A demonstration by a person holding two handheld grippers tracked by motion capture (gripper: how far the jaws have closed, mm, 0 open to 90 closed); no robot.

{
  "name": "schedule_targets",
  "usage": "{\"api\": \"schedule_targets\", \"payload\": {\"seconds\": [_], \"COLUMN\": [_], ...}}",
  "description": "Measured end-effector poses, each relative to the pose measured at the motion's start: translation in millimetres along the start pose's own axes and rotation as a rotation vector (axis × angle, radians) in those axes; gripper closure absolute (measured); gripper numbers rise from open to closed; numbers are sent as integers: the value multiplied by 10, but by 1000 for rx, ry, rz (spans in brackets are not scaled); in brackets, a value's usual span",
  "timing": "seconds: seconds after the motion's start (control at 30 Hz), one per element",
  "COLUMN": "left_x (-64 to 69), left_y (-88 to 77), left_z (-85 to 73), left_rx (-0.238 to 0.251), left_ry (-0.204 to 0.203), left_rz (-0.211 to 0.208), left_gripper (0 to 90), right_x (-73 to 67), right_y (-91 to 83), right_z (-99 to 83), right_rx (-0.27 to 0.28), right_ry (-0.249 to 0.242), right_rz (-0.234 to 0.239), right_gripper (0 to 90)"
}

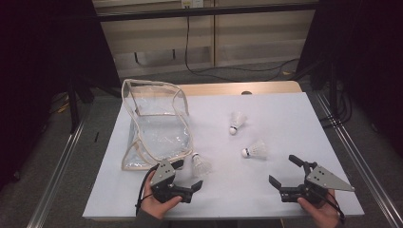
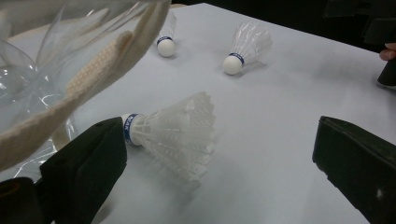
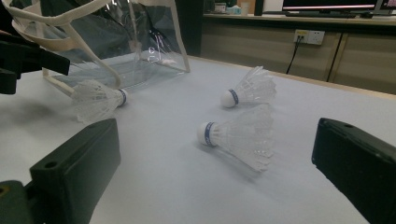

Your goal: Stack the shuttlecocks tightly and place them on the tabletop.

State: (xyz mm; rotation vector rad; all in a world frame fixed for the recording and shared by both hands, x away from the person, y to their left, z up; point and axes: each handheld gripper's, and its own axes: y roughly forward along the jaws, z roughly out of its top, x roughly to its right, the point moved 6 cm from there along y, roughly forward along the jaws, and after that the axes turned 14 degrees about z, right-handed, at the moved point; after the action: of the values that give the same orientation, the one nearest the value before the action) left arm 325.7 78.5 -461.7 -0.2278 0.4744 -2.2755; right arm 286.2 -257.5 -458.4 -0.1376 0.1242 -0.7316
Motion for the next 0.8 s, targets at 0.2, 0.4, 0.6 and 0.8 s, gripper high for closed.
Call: {"api": "schedule_targets", "payload": {"seconds": [0.2, 0.4, 0.6, 0.8], "left_x": [31, 19, 23, 45], "left_y": [54, 104, 132, 198], "left_z": [8, 1, 13, 38], "left_rx": [-12, -37, -42, -35], "left_ry": [16, 30, 31, 41], "left_rz": [8, 63, 93, 112], "left_gripper": [60, 130, 175, 237], "right_x": [3, -22, -34, -37], "right_y": [-15, 17, 45, 44], "right_z": [2, 7, 7, 8], "right_rx": [4, -1, -1, -1], "right_ry": [3, 5, 1, 2], "right_rz": [-6, 7, 18, 21], "right_gripper": [10, 11, 12, 16]}}
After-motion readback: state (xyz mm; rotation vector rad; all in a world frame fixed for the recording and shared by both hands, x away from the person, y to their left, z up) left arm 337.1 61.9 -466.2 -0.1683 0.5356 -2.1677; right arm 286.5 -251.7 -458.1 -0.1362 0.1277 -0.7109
